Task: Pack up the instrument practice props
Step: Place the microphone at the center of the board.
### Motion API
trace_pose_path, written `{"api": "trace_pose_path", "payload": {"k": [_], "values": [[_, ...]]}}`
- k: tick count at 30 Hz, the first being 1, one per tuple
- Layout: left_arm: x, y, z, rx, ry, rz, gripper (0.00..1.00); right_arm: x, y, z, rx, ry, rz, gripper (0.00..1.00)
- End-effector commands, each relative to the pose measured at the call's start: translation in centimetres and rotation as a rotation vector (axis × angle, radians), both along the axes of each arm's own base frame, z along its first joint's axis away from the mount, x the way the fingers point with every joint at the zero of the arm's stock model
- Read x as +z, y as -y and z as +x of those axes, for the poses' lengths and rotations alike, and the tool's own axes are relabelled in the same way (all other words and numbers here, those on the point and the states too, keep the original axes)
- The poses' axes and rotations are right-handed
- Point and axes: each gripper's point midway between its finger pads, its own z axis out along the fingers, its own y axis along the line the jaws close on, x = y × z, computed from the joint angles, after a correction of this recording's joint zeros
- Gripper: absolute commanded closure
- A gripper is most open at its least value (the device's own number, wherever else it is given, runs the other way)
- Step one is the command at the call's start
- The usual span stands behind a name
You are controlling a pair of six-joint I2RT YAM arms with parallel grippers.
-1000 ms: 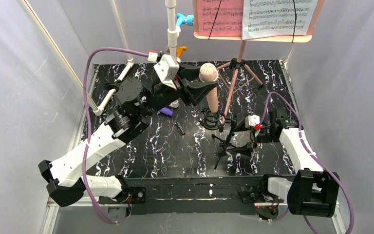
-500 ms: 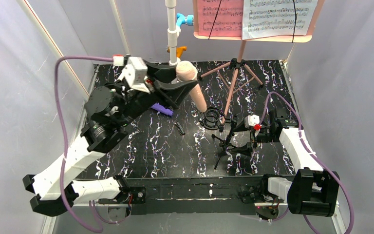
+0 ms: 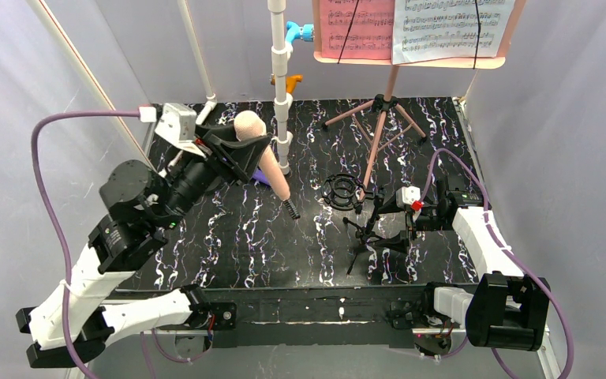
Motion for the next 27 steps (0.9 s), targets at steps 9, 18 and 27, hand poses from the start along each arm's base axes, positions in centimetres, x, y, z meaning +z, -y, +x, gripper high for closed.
{"api": "trace_pose_path", "payload": {"k": [9,18,27], "values": [[-15.2,-1.9,5.8,0.191,-0.492,-0.156,1.0,0.0,0.1,0.1,-0.002,0.0,-0.003,0.02],[-27.8,-7.2,9.2,0.492,-0.919,-0.393,1.0,-0.2,0.2,0.2,-0.001,0.004,-0.01,0.02],[-37.8,-12.4,9.4,0.806,-1.136,-0.475,1.0,-0.3,0.3,0.2,0.0,0.001,-0.015,0.02]]}}
